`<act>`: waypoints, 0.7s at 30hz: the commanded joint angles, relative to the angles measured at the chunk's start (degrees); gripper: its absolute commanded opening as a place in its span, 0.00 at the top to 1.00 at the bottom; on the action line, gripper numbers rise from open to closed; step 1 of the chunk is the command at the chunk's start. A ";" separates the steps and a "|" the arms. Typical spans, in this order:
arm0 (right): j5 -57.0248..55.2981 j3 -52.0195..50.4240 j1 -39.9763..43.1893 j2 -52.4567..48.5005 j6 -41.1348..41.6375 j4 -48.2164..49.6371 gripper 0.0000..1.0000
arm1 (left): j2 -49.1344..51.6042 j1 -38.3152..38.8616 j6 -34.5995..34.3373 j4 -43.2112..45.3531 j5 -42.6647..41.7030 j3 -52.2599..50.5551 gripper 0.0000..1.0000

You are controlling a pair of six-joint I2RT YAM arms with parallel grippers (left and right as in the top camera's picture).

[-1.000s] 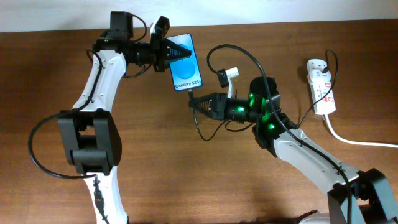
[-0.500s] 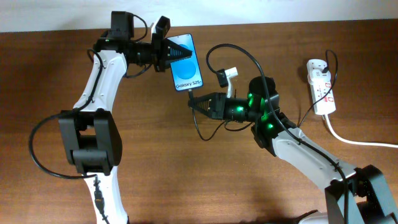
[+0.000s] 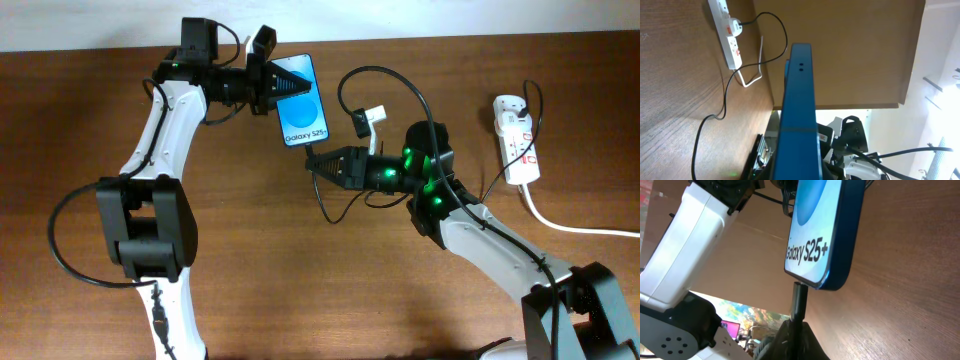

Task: Plug charger to phone and switch on socket
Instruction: 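Push the cable plug up into the phone's bottom port with the right gripper, then release the plug and lower the phone flat with the left gripper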

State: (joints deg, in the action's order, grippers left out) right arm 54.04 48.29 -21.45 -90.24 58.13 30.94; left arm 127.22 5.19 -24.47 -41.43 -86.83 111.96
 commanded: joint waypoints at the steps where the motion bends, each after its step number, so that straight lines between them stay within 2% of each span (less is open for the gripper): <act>1: -8.28 0.57 1.70 -0.24 -0.61 1.51 0.96 | -0.59 2.08 1.40 -0.61 -3.37 0.59 1.00; 4: -8.20 0.57 1.70 -0.24 -0.61 1.36 0.96 | -0.59 2.23 1.84 -0.59 -3.34 0.59 1.00; 5: -8.02 0.57 1.70 -0.24 -0.63 -1.38 0.85 | -0.59 2.03 2.08 -0.57 -3.21 0.59 1.00; 6: -7.54 0.57 1.73 -0.24 -0.83 -2.27 0.78 | -0.59 1.84 2.27 -0.57 -3.04 0.59 1.00; 8: -6.16 0.57 2.27 -0.24 -2.10 -2.21 0.68 | -0.59 1.51 2.27 -0.59 0.02 0.57 1.00; 10: -1.70 0.57 5.18 -0.24 -4.28 -2.51 0.62 | -0.59 0.90 2.27 -0.63 5.95 0.57 1.00; 12: -0.90 0.57 8.90 -0.24 -9.57 -9.88 0.51 | -0.59 -0.02 4.94 -1.33 12.37 0.57 1.00; 14: -5.38 0.57 12.41 -0.24 -16.85 -20.09 0.50 | -0.57 -0.20 10.03 -8.07 22.43 0.57 1.00; 16: -9.75 0.57 12.48 -0.24 -18.97 -23.39 0.50 | -0.57 0.46 15.41 -14.71 28.94 0.57 1.00; 19: -11.26 0.57 12.48 -0.24 -20.28 -23.93 0.49 | 0.26 1.64 20.28 -21.75 30.18 0.52 1.00; 21: -11.26 0.57 12.46 -0.24 -20.50 -24.17 0.49 | 3.06 1.90 20.31 -22.67 32.70 0.52 1.00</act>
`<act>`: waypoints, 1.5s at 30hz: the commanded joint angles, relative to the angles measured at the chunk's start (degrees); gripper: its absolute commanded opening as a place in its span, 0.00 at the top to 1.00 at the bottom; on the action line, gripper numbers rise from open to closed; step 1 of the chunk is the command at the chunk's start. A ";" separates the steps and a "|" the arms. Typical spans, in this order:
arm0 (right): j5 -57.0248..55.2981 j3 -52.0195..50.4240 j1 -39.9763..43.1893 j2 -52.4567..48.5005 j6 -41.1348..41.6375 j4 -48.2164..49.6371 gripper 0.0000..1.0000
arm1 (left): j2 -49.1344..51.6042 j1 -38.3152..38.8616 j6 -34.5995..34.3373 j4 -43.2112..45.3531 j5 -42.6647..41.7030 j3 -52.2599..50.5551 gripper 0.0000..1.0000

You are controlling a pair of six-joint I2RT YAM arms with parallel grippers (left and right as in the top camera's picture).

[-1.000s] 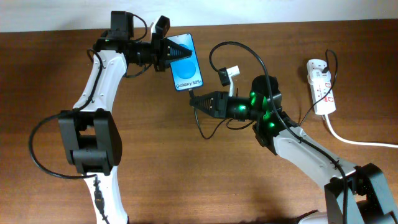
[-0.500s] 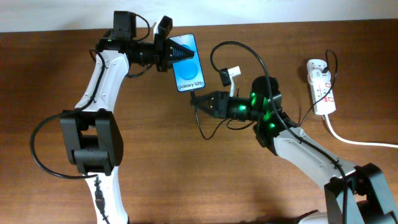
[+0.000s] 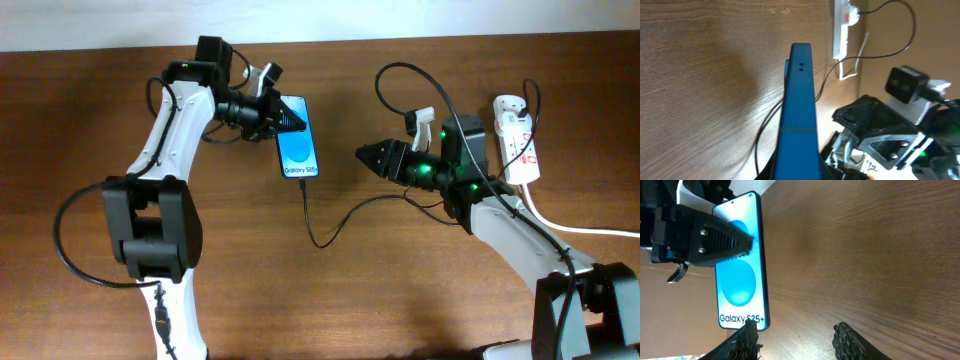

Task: Plug charger to phone and switch on socket
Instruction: 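Release the plug and lower the phone flat with the left gripper, then move the right gripper to the power strip's orange switch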

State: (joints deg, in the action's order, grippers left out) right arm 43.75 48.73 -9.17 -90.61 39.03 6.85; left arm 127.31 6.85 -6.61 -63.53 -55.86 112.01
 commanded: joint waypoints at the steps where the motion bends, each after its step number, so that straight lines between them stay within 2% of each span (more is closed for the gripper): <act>1: -0.96 0.13 0.13 0.13 -2.73 -0.28 0.49 | 4.48 0.24 2.45 0.11 2.10 0.48 1.00; 2: -1.20 0.13 0.13 0.13 -3.10 -0.76 0.49 | 7.52 0.24 2.38 1.99 5.55 0.48 1.00; 6: -2.47 0.11 0.07 0.13 -3.93 -1.60 0.46 | 8.92 0.24 1.92 5.20 12.85 0.48 1.00; 14: -5.27 0.11 -2.56 0.13 -4.33 -1.57 0.46 | 13.33 0.61 1.49 4.55 15.28 0.48 1.00; 15: -5.27 0.11 -2.56 0.13 -4.33 -1.57 0.46 | 13.33 0.61 1.49 4.52 15.85 0.48 0.92; 16: -5.27 0.11 -2.56 0.13 -4.33 -1.57 0.46 | 13.33 0.61 1.51 4.33 15.85 0.48 0.72; 17: -5.27 0.11 -2.56 0.13 -4.33 -1.57 0.46 | 13.33 0.61 1.51 4.15 16.39 0.48 0.63; 18: -5.27 0.11 -2.56 0.13 -4.33 -1.57 0.46 | 13.33 0.61 1.51 4.09 18.36 0.48 0.58; 20: -5.29 0.11 -2.56 0.13 -4.33 -1.57 0.46 | 13.33 0.59 1.53 4.07 19.12 0.48 0.55; 22: -5.31 0.11 -2.56 0.13 -4.35 -1.57 0.46 | 13.31 0.61 0.83 3.21 26.03 0.50 0.56; 30: -5.44 0.11 -2.56 0.13 -4.35 -1.57 0.46 | 13.31 0.61 -2.80 0.59 42.69 0.55 0.52; 34: -5.42 0.11 -2.56 0.13 -4.35 -2.43 0.46 | 13.00 0.61 -2.95 -0.13 46.95 1.44 0.51; 38: -5.44 0.13 -2.43 2.36 -7.21 -3.76 0.47 | 3.37 0.61 -2.49 -3.50 49.66 7.45 0.52; 41: -11.56 0.13 -2.38 12.20 -10.36 -12.92 0.47 | -10.75 0.61 -2.49 -4.96 49.05 7.58 0.47; 43: -17.42 0.13 -2.38 20.11 -12.26 -19.39 0.46 | -15.74 0.61 -2.51 -4.96 49.07 7.58 0.37; 44: -19.30 0.15 -2.38 23.65 -12.94 -21.55 0.46 | -17.22 0.61 -2.49 -4.96 49.07 7.58 0.25; 45: -20.98 0.35 -2.36 26.71 -13.31 -23.67 0.45 | -17.77 0.61 -2.49 -5.16 49.05 7.58 0.18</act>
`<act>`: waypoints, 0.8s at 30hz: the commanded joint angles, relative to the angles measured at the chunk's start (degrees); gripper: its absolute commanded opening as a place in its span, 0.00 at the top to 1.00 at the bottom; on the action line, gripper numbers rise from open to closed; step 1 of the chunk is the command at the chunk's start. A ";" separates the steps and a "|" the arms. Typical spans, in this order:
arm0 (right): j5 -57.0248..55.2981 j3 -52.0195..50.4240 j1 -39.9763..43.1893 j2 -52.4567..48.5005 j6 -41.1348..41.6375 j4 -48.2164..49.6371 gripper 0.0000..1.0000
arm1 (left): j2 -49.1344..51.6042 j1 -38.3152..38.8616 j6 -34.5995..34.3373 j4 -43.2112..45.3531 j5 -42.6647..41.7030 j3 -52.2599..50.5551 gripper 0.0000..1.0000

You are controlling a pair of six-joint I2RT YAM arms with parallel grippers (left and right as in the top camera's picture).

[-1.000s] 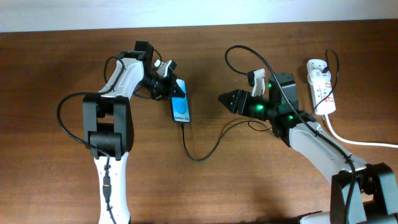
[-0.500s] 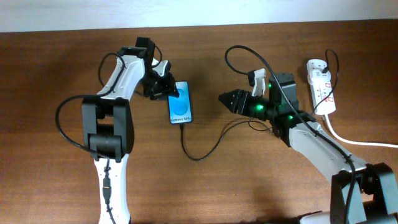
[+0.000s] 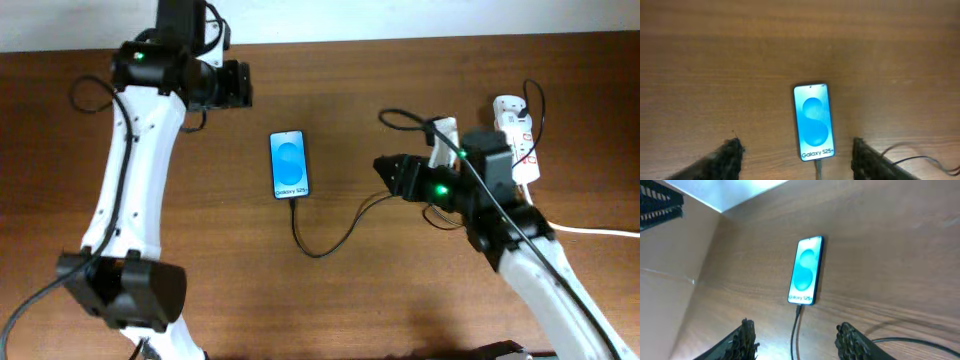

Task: Plug charger to phone and switch on socket
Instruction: 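Move the right gripper to the power strip's orange switch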

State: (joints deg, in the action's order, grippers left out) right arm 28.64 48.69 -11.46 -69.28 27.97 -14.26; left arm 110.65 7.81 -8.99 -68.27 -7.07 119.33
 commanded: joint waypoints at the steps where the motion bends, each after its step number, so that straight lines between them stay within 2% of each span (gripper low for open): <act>1: -7.85 1.46 0.13 7.74 -2.25 -5.79 0.45 | -1.18 -0.35 -0.13 -0.59 0.28 0.26 0.09; 3: -10.29 8.04 3.87 11.04 -5.33 -17.62 0.42 | -1.18 -0.35 -0.13 -1.05 0.28 0.24 0.00; 5: -10.71 12.46 8.35 11.17 -7.08 -23.85 0.39 | -1.18 -0.35 -0.13 -1.05 0.28 0.24 0.00; 9: -10.69 13.55 19.41 11.17 -8.11 -26.49 0.35 | -1.18 -0.35 -0.13 -1.05 0.31 0.24 0.00; 12: -10.75 13.53 28.94 9.09 -9.14 -26.43 0.33 | -1.18 -0.35 -0.13 -1.05 0.31 0.24 0.01; 16: -11.28 13.53 38.95 -0.79 -9.14 -23.50 0.33 | -1.18 -0.35 -0.13 -1.05 0.31 0.24 0.00; 17: -7.82 13.55 41.62 -4.70 -10.36 -20.35 0.33 | -1.18 -0.35 -0.13 -1.05 0.31 0.24 0.00; 20: 3.41 13.94 46.90 -5.99 -10.97 -14.80 0.33 | -1.18 -0.35 -0.13 -1.05 0.31 0.24 0.01; 22: 3.89 15.47 50.90 -6.01 -8.72 -14.21 0.33 | -1.18 -0.35 -0.13 -1.05 0.31 0.24 0.01; 24: 4.28 15.63 54.86 -7.06 -3.21 -7.41 0.34 | -1.18 -0.35 -0.13 -1.05 0.31 0.24 0.01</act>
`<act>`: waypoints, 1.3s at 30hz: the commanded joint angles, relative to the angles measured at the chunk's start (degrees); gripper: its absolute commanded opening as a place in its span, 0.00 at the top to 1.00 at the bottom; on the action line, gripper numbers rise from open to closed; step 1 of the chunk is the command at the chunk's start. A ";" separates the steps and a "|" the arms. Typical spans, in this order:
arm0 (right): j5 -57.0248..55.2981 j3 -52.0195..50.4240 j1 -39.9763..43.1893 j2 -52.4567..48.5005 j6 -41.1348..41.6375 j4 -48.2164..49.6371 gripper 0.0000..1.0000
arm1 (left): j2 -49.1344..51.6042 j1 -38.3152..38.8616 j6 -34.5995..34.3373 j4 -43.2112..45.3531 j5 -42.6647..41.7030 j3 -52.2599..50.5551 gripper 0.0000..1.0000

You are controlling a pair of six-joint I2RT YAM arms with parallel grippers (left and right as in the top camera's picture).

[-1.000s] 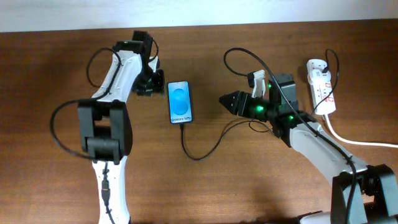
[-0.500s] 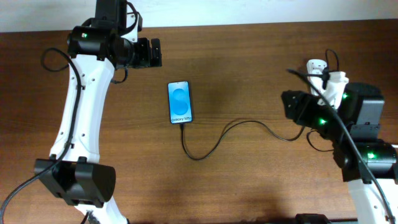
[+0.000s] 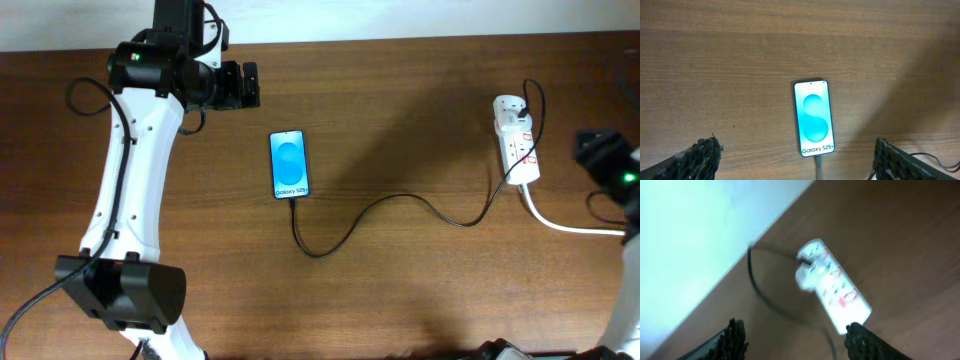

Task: Plug charger to phone and switch on socket
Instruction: 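Move the right gripper to the power strip's orange switch, then press the orange switch down with the right gripper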

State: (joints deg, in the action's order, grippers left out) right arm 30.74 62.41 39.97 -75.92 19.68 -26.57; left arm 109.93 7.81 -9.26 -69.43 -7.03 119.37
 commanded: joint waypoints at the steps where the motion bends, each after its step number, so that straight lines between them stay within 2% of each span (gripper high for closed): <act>1: 2.03 1.95 3.61 -1.42 5.60 7.87 0.34 | -0.46 -0.35 0.13 0.11 0.26 0.20 0.00; 3: 1.97 2.80 2.78 -7.67 6.34 13.16 0.34 | -0.46 -0.35 0.13 0.11 0.26 0.20 0.00; 7: 1.33 8.81 2.71 -18.16 6.10 13.53 0.34 | -0.46 -0.35 0.13 0.11 0.26 0.20 0.01; 9: -2.14 15.37 1.60 -23.50 3.82 10.80 0.34 | -0.46 -0.35 0.13 0.11 0.26 0.20 0.00; 12: -12.63 25.86 -3.37 -29.70 -2.99 0.17 0.34 | -0.46 -0.35 0.13 0.11 0.26 0.20 0.00; 18: -11.78 26.05 -6.40 -39.76 -3.72 -0.09 0.33 | -0.46 -0.35 0.13 0.11 0.26 0.20 0.01; 19: -11.54 26.05 -6.69 -40.54 -4.76 -0.04 0.33 | -0.46 -0.35 0.13 0.11 0.26 0.20 0.00; 21: -12.28 26.05 -8.13 -41.94 -5.99 0.07 0.21 | -0.46 -0.35 0.13 0.11 0.26 0.20 0.01; 22: -13.29 26.05 -8.63 -42.45 -5.95 -0.28 0.20 | -0.46 -0.35 0.13 0.11 0.26 0.20 0.01; 28: -17.73 25.99 -8.83 -42.99 -4.04 -4.33 0.18 | -0.46 -0.35 0.13 0.11 0.26 0.20 0.01; 39: -17.94 25.99 -9.66 -47.36 -4.92 -3.02 0.17 | -0.46 -0.35 0.13 0.11 0.26 0.20 0.00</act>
State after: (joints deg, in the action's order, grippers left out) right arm 13.47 87.44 31.18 -122.21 15.00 -29.95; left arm 109.93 7.81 -9.23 -69.41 -7.03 119.37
